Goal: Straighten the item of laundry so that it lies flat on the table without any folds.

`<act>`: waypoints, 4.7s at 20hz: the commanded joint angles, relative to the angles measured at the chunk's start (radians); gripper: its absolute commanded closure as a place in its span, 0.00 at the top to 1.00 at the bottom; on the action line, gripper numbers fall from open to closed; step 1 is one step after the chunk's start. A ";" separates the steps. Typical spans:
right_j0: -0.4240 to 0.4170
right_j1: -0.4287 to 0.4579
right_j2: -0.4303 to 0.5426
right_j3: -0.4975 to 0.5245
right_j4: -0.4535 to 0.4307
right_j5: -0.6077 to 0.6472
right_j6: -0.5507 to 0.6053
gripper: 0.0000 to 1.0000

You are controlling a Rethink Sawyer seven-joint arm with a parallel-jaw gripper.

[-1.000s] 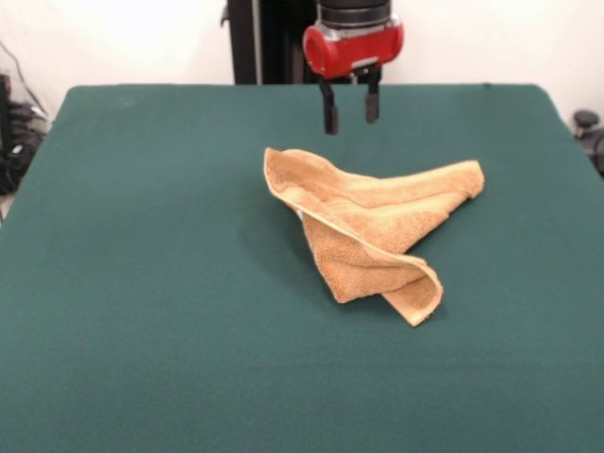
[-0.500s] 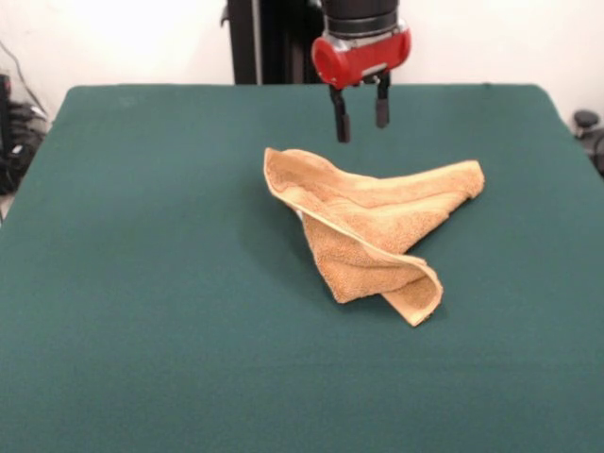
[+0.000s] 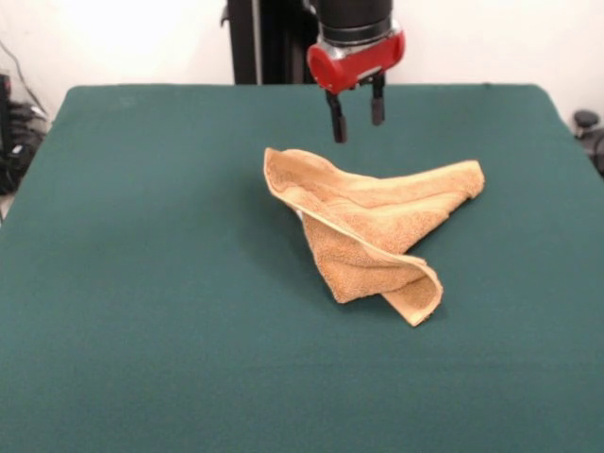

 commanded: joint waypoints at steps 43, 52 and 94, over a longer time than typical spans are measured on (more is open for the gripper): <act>-0.192 -0.164 0.355 0.236 0.040 0.145 -0.176 1.00; -0.209 -0.236 0.391 0.282 0.040 0.112 -0.125 1.00; -0.122 0.159 0.280 -0.414 -0.068 0.517 -0.397 1.00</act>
